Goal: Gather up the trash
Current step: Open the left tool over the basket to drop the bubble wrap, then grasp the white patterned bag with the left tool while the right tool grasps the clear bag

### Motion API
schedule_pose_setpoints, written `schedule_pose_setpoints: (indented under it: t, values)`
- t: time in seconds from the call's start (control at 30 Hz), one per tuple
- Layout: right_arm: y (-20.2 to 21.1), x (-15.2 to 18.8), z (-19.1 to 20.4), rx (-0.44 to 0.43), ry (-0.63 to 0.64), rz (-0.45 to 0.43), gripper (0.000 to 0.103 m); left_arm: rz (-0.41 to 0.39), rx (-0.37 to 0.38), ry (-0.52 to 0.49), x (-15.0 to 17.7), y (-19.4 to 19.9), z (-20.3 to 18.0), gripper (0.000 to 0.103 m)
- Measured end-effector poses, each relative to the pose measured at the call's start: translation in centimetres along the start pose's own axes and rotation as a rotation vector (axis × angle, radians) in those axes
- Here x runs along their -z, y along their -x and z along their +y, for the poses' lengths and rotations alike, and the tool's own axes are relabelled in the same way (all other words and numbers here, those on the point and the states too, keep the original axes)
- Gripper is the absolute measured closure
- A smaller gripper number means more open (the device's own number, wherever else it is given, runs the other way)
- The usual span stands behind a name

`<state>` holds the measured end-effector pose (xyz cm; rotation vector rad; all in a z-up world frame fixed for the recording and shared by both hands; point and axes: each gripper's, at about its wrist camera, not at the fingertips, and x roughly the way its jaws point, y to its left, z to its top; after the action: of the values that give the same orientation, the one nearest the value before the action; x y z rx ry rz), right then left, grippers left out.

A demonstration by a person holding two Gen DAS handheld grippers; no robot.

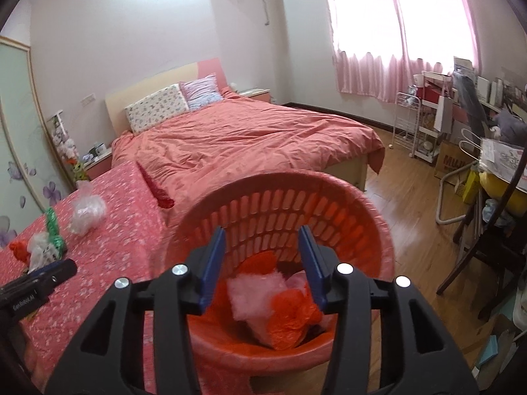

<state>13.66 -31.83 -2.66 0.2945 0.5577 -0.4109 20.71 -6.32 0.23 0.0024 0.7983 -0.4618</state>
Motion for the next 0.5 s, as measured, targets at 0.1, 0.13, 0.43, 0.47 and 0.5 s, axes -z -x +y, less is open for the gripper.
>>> schedule_pose_setpoints:
  t: [0.1,0.13,0.43,0.47,0.5]
  values:
    - [0.4,0.2,1.7,-0.028,0.024,0.004,0.057,-0.012,-0.039,0.039,0.1,1.1,2.5,0.048]
    - [0.5,0.3,2.4,-0.036,0.032,0.005,0.057,-0.022,-0.06,0.05,0.2,1.6,3.5,0.048]
    - [0.8,1.5,6.8,-0.109,0.084,0.044,0.057,-0.063,-0.223,0.071,0.3,3.0,10.2,0.049]
    - [0.7,1.6,7.2,-0.116,0.087,0.051,0.057,-0.062,-0.232,0.065,0.4,2.9,10.3,0.052]
    - [0.7,1.7,7.4,-0.121,0.09,0.056,0.057,-0.058,-0.239,0.059,0.3,2.6,10.4,0.053]
